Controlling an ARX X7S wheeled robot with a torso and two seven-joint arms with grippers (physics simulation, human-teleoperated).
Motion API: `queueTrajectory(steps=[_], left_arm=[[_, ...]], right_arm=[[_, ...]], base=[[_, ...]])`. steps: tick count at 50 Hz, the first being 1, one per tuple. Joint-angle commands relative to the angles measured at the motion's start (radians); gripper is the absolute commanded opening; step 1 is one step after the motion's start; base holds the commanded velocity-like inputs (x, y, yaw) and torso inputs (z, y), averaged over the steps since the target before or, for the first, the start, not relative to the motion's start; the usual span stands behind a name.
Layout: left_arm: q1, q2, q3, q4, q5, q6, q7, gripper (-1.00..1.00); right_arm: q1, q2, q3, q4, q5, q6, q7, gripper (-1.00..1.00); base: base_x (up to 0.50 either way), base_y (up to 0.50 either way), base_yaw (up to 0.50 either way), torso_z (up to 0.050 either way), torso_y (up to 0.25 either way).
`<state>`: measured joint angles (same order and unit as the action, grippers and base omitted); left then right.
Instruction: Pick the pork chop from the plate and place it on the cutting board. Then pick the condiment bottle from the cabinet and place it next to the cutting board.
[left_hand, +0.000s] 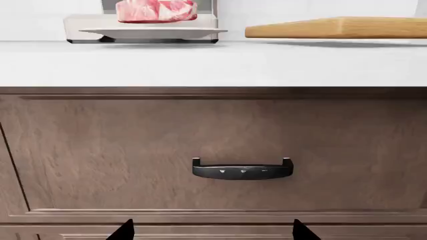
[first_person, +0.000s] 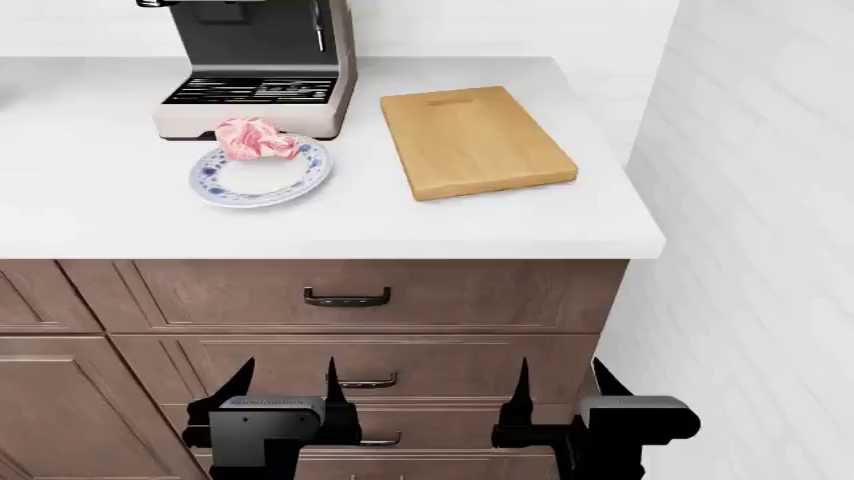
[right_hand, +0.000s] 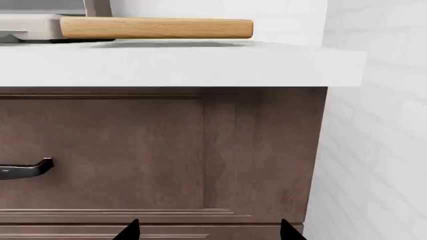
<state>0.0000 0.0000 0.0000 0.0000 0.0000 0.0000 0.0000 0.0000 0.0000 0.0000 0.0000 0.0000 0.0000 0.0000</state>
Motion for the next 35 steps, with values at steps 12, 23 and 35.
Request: queueTrajectory(steps=[12, 23, 35], left_arm=[[0.023, -0.052, 0.040, 0.011, -0.194, 0.043, 0.050, 1.00], [0.025, -0.078, 0.063, 0.023, -0.226, 0.047, 0.059, 1.00], [0.024, -0.103, 0.062, 0.069, -0.210, 0.088, 0.023, 1.00]], right_arm=[[-0.001, 0.048, -0.050, 0.000, 0.053, 0.015, 0.055, 1.00], [-0.001, 0.069, -0.069, -0.010, 0.072, 0.018, 0.073, 1.00], [0.006, 0.091, -0.087, -0.061, 0.059, 0.053, 0.107, 1.00]], base=[[0.00, 0.00, 0.00, 0.007, 0.000], [0.00, 0.00, 0.00, 0.050, 0.000], [0.00, 0.00, 0.00, 0.050, 0.000]])
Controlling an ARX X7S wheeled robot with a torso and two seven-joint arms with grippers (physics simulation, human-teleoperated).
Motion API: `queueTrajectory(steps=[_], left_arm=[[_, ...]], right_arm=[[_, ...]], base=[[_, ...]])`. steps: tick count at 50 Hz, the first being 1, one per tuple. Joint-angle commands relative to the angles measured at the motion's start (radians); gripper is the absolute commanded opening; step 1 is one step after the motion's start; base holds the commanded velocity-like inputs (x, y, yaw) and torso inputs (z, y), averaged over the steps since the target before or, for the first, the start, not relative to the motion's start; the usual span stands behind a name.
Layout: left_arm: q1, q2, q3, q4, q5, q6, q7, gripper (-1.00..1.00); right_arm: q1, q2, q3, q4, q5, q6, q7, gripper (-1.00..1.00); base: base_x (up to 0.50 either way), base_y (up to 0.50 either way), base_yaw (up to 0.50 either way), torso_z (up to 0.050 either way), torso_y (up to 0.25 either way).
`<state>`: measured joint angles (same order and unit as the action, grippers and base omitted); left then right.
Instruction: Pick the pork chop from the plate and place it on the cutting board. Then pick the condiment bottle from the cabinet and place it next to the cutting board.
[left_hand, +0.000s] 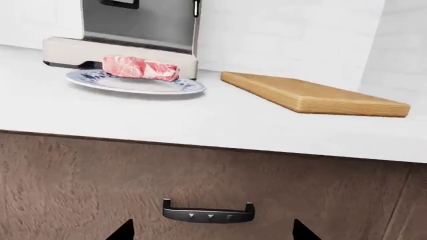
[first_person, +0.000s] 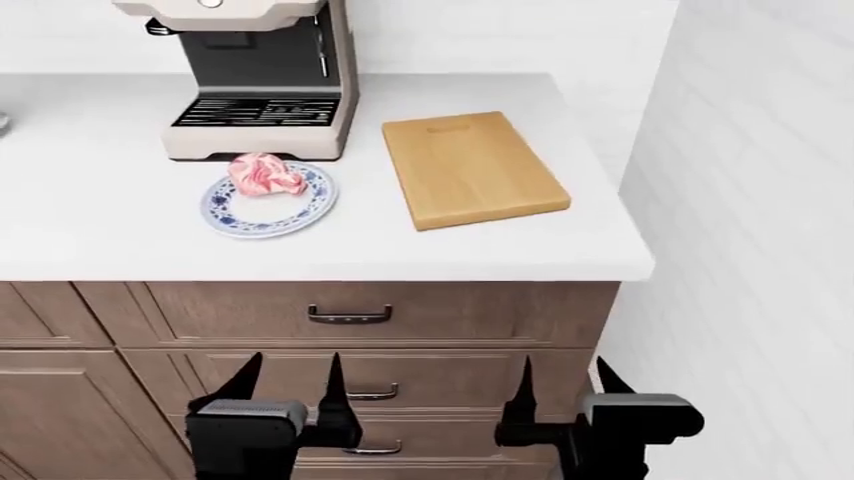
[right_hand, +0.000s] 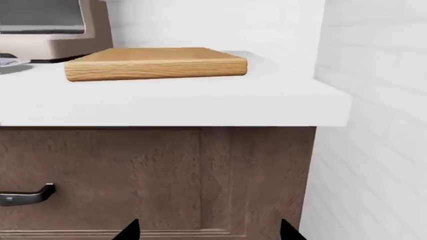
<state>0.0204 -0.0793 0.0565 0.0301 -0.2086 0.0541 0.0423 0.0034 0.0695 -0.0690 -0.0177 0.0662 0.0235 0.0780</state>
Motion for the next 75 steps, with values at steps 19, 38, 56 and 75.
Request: queueTrajectory(steps=[19, 38, 56, 75], left_arm=[[-0.091, -0.262, -0.029, 0.479, -0.123, -0.330, 0.005, 1.00], [-0.731, -0.561, -0.015, 0.405, -0.417, -0.925, 0.135, 1.00], [-0.920, -0.611, 0.068, 0.329, -0.393, -1.008, 0.173, 1.00], [-0.900, -0.623, 0.081, 0.370, -0.394, -1.003, 0.172, 1.00]], right_arm=[[0.177, 0.134, 0.002, -0.532, -0.028, 0.516, -0.012, 1.00], [0.819, 0.316, -0.070, -0.539, 0.133, 1.136, -0.259, 1.00], [0.977, 0.338, -0.126, -0.473, 0.164, 1.195, -0.322, 1.00], [0.992, 0.338, -0.132, -0.460, 0.167, 1.191, -0.318, 1.00]], base=[[0.00, 0.00, 0.00, 0.050, 0.000], [0.00, 0.00, 0.00, 0.050, 0.000], [0.00, 0.05, 0.00, 0.032, 0.000], [0.04, 0.50, 0.00, 0.000, 0.000]])
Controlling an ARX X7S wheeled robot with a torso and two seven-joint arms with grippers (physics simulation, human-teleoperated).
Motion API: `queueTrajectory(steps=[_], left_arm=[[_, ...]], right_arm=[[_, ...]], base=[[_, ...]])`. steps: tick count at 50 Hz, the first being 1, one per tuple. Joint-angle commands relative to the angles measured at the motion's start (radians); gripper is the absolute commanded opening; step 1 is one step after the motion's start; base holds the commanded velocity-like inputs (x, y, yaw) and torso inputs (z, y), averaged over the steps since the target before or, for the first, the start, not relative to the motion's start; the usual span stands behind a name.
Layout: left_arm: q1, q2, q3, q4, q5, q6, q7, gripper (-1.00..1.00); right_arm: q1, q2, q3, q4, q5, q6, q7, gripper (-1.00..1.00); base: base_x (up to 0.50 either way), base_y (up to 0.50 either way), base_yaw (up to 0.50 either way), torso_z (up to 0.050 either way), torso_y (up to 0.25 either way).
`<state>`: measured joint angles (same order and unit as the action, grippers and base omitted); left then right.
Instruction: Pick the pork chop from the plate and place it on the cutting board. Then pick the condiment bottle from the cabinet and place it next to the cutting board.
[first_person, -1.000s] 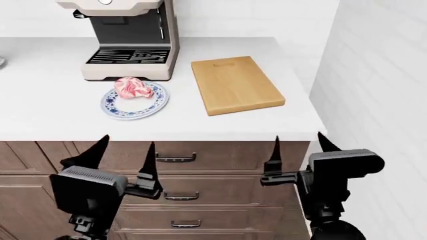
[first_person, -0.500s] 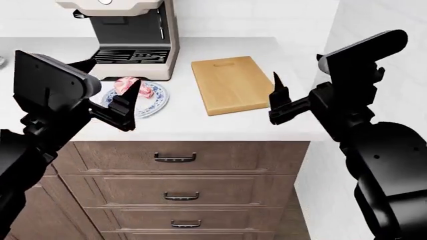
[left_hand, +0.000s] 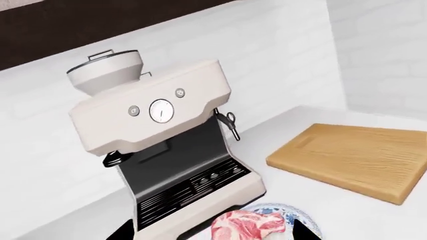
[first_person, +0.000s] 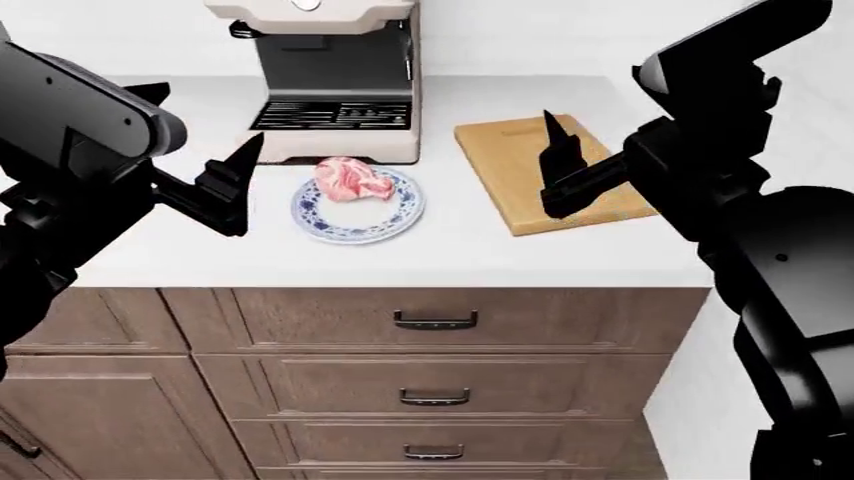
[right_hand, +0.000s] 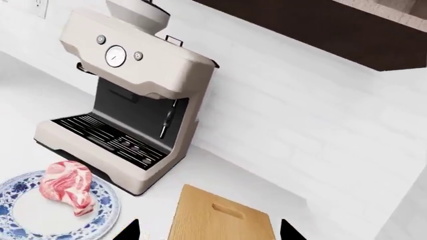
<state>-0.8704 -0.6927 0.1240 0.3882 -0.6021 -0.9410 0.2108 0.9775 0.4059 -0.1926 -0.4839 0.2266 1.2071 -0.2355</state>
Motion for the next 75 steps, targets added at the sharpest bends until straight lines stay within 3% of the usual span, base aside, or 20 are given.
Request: queueTrajectory(steps=[1, 29, 44, 75], left_arm=[[-0.010, -0.010, 0.014, 0.012, 0.000, -0.007, 0.003, 1.00], [-0.023, 0.002, 0.028, 0.018, -0.007, 0.003, 0.005, 1.00], [-0.080, 0.004, -0.027, 0.087, -0.068, -0.052, -0.022, 1.00], [-0.091, -0.001, -0.009, 0.097, -0.073, -0.053, -0.022, 1.00]], right_arm=[[0.017, 0.002, -0.009, 0.007, 0.006, 0.005, -0.004, 1.00], [0.003, -0.003, -0.015, -0.011, 0.022, -0.004, -0.003, 1.00], [0.019, -0.011, 0.011, -0.070, 0.042, 0.038, 0.004, 1.00], [0.023, 0.003, 0.013, -0.108, 0.084, 0.076, -0.019, 1.00]], base=[[0.04, 0.50, 0.00, 0.000, 0.000], [0.04, 0.48, 0.00, 0.000, 0.000], [0.00, 0.00, 0.00, 0.000, 0.000], [0.05, 0.00, 0.00, 0.000, 0.000]])
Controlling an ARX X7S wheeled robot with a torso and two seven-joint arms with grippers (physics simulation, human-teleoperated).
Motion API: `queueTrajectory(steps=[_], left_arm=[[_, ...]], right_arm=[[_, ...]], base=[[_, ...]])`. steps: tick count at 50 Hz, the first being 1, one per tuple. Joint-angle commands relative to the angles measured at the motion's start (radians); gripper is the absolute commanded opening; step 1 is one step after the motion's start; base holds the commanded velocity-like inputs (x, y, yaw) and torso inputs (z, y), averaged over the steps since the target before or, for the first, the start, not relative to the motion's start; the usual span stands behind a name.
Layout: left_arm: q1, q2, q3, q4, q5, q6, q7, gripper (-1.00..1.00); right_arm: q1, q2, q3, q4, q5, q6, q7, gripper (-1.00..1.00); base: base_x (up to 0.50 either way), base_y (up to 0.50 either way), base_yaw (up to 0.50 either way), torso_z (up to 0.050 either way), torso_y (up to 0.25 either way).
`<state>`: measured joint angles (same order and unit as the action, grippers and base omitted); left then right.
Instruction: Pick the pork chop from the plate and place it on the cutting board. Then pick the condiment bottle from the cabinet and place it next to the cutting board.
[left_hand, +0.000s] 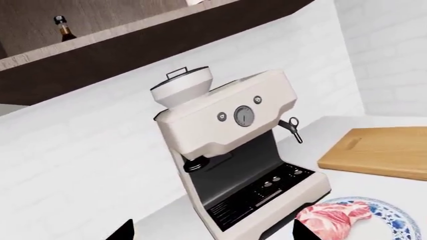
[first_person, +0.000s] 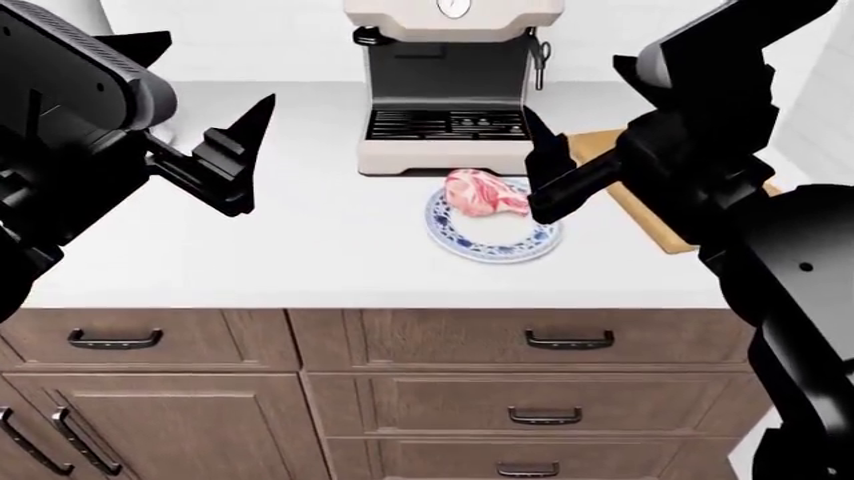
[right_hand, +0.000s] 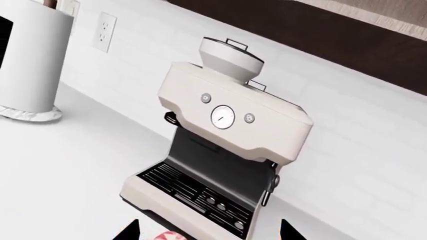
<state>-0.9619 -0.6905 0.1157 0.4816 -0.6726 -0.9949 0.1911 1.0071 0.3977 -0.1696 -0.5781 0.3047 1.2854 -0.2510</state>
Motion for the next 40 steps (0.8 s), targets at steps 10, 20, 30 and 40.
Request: queueTrajectory(steps=[10, 20, 30, 40], left_arm=[[-0.001, 0.000, 0.012, 0.000, 0.000, 0.003, -0.002, 1.00], [-0.003, -0.001, 0.013, -0.005, -0.002, 0.005, -0.001, 1.00], [0.001, 0.000, 0.012, -0.002, -0.005, 0.007, -0.003, 1.00], [0.004, 0.000, 0.007, -0.002, -0.011, 0.010, -0.006, 1.00]], right_arm=[[-0.003, 0.020, -0.017, -0.015, 0.005, -0.012, -0.002, 1.00], [-0.002, 0.017, -0.012, -0.002, 0.011, -0.013, -0.003, 1.00], [-0.009, 0.017, -0.008, 0.001, 0.017, -0.014, -0.001, 1.00], [-0.015, 0.020, -0.012, 0.004, 0.020, -0.024, -0.002, 1.00]], base=[[0.07, 0.09, 0.00, 0.000, 0.000], [0.07, 0.03, 0.00, 0.000, 0.000], [0.07, 0.00, 0.00, 0.000, 0.000], [0.07, 0.00, 0.00, 0.000, 0.000]])
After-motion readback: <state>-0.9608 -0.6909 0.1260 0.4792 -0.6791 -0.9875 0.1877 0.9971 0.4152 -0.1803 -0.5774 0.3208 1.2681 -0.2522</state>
